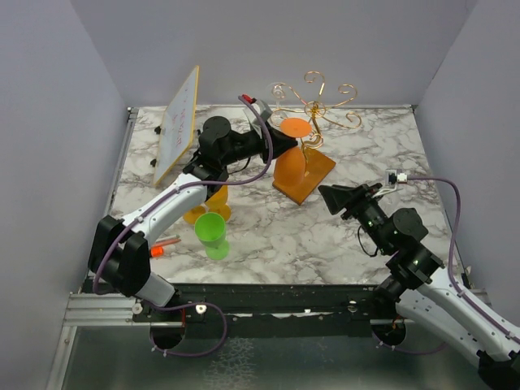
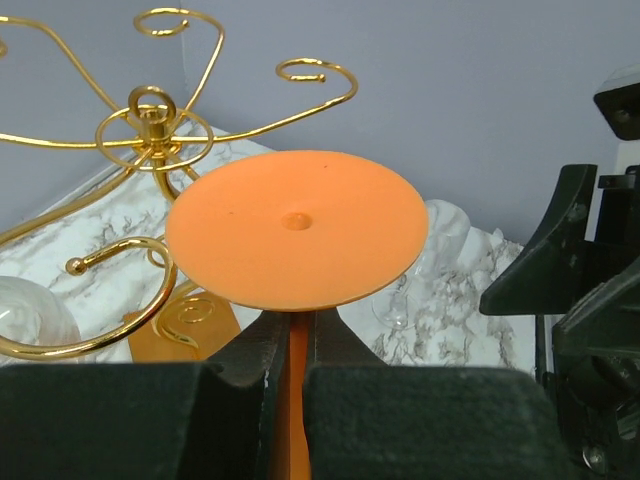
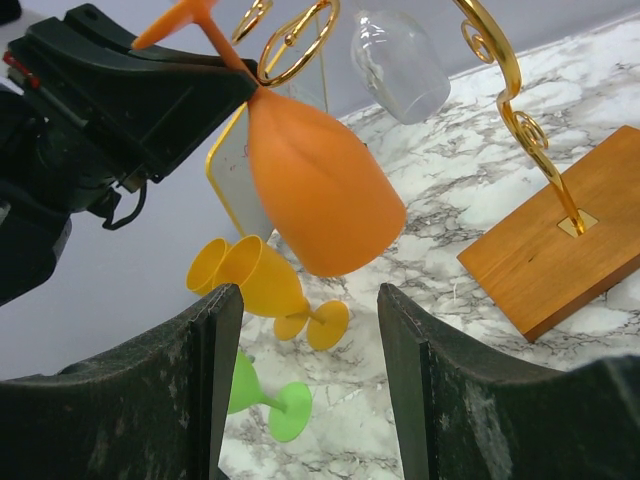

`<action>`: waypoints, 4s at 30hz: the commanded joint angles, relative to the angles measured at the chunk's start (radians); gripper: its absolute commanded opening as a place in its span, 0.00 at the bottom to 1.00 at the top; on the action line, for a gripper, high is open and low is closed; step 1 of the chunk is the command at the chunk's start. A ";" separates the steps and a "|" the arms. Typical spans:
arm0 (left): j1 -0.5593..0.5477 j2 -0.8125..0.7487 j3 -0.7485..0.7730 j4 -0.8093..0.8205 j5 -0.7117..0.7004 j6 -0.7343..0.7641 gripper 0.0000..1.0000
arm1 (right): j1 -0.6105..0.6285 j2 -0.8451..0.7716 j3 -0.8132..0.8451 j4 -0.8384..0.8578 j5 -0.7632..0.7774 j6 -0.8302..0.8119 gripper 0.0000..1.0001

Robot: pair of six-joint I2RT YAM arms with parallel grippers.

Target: Place the wine glass upside down on the wine glass rack

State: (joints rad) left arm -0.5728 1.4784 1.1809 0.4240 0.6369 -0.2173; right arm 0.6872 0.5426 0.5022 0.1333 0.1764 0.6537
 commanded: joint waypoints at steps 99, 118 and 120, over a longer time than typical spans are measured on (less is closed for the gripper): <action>-0.051 0.017 -0.020 0.036 -0.351 0.030 0.00 | -0.235 0.530 0.582 -0.306 0.443 0.307 0.92; -0.041 0.006 -0.033 0.035 -0.357 0.084 0.00 | -0.353 0.510 0.475 -0.354 0.239 0.314 0.69; -0.035 0.009 -0.031 0.033 -0.351 0.087 0.00 | -0.353 0.494 0.461 -0.354 0.240 0.322 0.69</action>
State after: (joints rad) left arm -0.6228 1.4925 1.1542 0.4309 0.2764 -0.1616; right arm 0.3397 1.0550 1.0119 -0.1246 0.4465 0.9794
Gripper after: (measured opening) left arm 0.026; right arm 0.696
